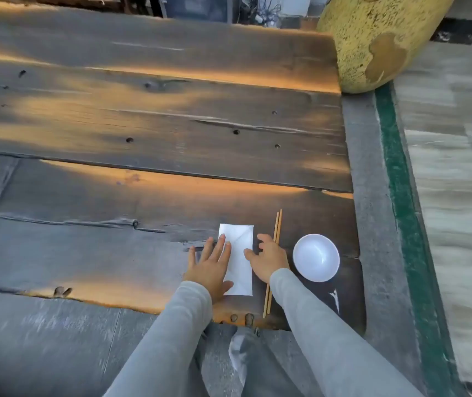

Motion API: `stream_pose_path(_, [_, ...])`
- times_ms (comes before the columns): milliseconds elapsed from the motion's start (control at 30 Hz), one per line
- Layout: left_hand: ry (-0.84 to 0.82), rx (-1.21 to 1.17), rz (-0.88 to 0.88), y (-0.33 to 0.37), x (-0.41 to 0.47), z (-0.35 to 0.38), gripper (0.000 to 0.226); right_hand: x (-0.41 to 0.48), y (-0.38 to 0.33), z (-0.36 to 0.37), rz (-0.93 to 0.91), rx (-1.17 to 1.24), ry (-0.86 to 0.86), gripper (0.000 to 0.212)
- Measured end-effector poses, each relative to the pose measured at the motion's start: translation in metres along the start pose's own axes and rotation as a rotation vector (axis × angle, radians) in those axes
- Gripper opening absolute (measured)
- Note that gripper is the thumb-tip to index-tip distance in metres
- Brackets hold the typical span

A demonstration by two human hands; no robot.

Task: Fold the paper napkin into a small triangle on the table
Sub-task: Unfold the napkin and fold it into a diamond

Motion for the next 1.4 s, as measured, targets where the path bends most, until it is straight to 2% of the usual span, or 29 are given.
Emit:
stream_pose_path(167, [0.044,0.064,0.061,-0.008,0.024,0.006,0.091,0.017,0.013,-0.001,0.074,0.118,0.123,0.058])
stream_pose_path(467, [0.002,0.097,0.168,-0.013,0.036,0.025,0.096,0.032,0.023,0.01,0.187,0.113,0.235,0.05])
stream_pose_path(600, [0.02,0.092,0.179,-0.016,0.038,0.029,0.097,0.038,0.03,0.012,0.245,0.161,0.271,0.036])
stream_pose_path(667, [0.024,0.08,0.183,-0.018,0.039,0.029,0.097,0.04,0.032,0.013,0.256,0.171,0.291,0.014])
stream_pose_path(700, [0.029,0.078,0.186,-0.018,0.039,0.029,0.098,0.039,0.031,0.012,0.246,0.181,0.301,0.009])
stream_pose_path(767, [0.03,0.073,0.19,-0.018,0.041,0.029,0.098,0.039,0.029,0.012,0.203,0.168,0.315,0.021])
stream_pose_path(900, [0.044,0.069,0.189,-0.017,0.041,0.028,0.097,0.037,0.024,0.01,0.103,0.086,0.346,0.007])
stream_pose_path(1033, [0.052,0.054,0.182,-0.015,0.042,0.026,0.096,0.034,0.021,0.011,0.041,0.089,0.372,0.012])
stream_pose_path(1100, [0.084,0.024,0.188,-0.014,0.04,0.021,0.091,0.034,0.02,0.013,0.011,0.079,0.369,0.007])
stream_pose_path(1133, [0.143,-0.001,0.204,-0.013,0.038,0.013,0.085,0.034,0.02,0.014,-0.004,0.077,0.366,0.005])
stream_pose_path(1200, [0.394,-0.064,0.243,-0.007,0.028,-0.013,0.062,0.033,0.02,0.016,-0.023,0.094,0.361,0.004])
stream_pose_path(1267, [0.634,-0.19,0.211,-0.008,0.018,-0.033,0.042,0.034,0.02,0.017,-0.039,0.12,0.361,0.006])
stream_pose_path(1300, [0.643,-0.317,0.174,-0.011,0.019,-0.037,0.036,0.034,0.02,0.017,-0.042,0.129,0.362,0.009])
stream_pose_path(1400, [0.427,-0.757,0.003,-0.015,0.033,-0.031,0.03,0.035,0.02,0.017,-0.037,0.16,0.355,0.013])
Point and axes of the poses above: each hand's wrist, its own x-axis towards the middle knuckle, its own z-axis out of the palm, y = z × x, the point moved 8 cm from there along x, towards the middle knuckle, and after that the axes turned 1 degree about -y, right-handed, at the moved point
